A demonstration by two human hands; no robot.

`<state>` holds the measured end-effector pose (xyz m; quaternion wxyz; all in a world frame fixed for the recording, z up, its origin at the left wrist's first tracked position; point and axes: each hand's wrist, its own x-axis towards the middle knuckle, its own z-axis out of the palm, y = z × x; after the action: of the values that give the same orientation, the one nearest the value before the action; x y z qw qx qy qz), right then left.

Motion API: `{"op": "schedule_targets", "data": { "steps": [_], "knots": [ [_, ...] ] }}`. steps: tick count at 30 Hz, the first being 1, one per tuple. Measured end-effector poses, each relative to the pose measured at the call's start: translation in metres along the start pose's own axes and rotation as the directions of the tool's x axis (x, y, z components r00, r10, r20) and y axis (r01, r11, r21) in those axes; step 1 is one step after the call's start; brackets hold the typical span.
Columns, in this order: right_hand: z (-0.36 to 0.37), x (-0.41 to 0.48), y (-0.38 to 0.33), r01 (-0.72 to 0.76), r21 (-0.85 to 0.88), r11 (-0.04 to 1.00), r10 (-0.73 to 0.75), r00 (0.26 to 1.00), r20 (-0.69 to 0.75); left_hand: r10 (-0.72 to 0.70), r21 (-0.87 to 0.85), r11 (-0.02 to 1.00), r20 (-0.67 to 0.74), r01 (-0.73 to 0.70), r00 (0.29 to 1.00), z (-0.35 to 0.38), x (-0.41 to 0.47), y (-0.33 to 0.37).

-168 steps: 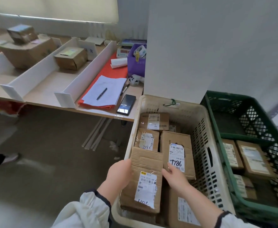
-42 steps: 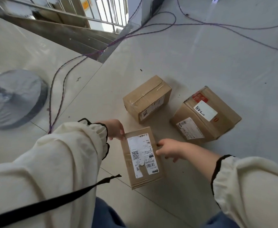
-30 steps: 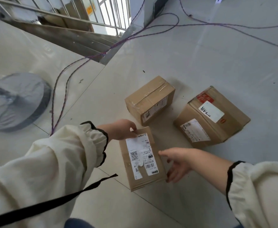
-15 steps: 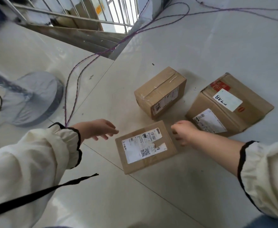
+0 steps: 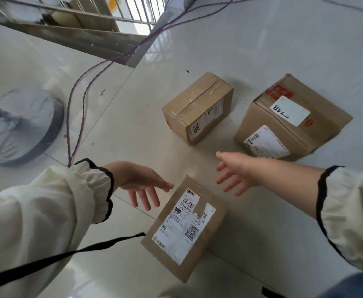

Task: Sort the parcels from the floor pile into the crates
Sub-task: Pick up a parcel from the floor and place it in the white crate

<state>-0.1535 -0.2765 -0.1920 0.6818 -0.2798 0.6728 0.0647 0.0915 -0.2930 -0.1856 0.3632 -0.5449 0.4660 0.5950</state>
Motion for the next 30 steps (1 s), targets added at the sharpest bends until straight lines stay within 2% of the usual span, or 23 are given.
{"op": "schedule_targets", "data": {
  "steps": [2, 3, 5, 7, 8, 11, 14, 15, 17, 20, 25, 30],
  "knots": [
    [-0.002, -0.001, 0.012, -0.160, -0.238, 0.958, 0.161, 0.987, -0.013, 0.013, 0.015, 1.000, 0.023, -0.014, 1.000, -0.002, -0.002, -0.002],
    [-0.001, -0.001, 0.018, -0.230, -0.276, 0.933, 0.245, 0.969, 0.020, 0.020, 0.033, 0.999, 0.041, -0.021, 0.999, -0.002, -0.003, -0.002],
    [0.006, -0.001, 0.024, -0.290, -0.219, 0.932, 0.328, 0.931, 0.161, 0.017, 0.087, 0.996, 0.070, -0.023, 0.997, 0.004, -0.001, -0.001],
    [0.013, 0.002, 0.023, -0.255, -0.109, 0.961, 0.275, 0.929, 0.249, 0.002, 0.119, 0.993, 0.072, -0.011, 0.997, 0.011, 0.004, 0.002],
    [0.015, 0.004, 0.021, -0.223, -0.050, 0.974, 0.228, 0.943, 0.241, -0.003, 0.124, 0.992, 0.063, -0.005, 0.998, 0.013, 0.007, 0.003],
    [0.016, 0.007, 0.016, -0.081, 0.122, 0.989, 0.069, 0.993, 0.098, 0.004, 0.099, 0.995, 0.032, -0.008, 0.999, 0.011, 0.007, 0.002],
    [0.011, 0.012, 0.015, 0.131, 0.278, 0.952, -0.106, 0.989, -0.101, 0.090, -0.024, 0.995, -0.085, -0.092, 0.992, 0.002, 0.003, -0.002],
    [0.010, 0.013, 0.016, 0.183, 0.279, 0.943, -0.150, 0.979, -0.137, 0.113, -0.079, 0.989, -0.136, -0.125, 0.984, 0.000, 0.004, -0.002],
    [0.008, 0.013, 0.021, 0.222, 0.157, 0.962, -0.200, 0.969, -0.146, 0.142, -0.145, 0.974, -0.194, -0.172, 0.971, -0.002, 0.006, -0.001],
    [0.013, 0.010, 0.031, 0.211, -0.003, 0.978, -0.211, 0.976, -0.060, 0.136, -0.176, 0.971, -0.147, -0.161, 0.980, -0.003, 0.012, -0.001],
    [0.010, 0.014, 0.041, 0.236, 0.109, 0.966, -0.240, 0.971, 0.022, 0.209, -0.292, 0.930, -0.078, -0.223, 0.975, -0.009, 0.024, -0.007],
    [0.007, 0.020, 0.049, 0.232, 0.187, 0.955, -0.246, 0.967, 0.061, 0.230, -0.282, 0.931, -0.031, -0.229, 0.973, -0.016, 0.034, -0.012]
  ]
}}
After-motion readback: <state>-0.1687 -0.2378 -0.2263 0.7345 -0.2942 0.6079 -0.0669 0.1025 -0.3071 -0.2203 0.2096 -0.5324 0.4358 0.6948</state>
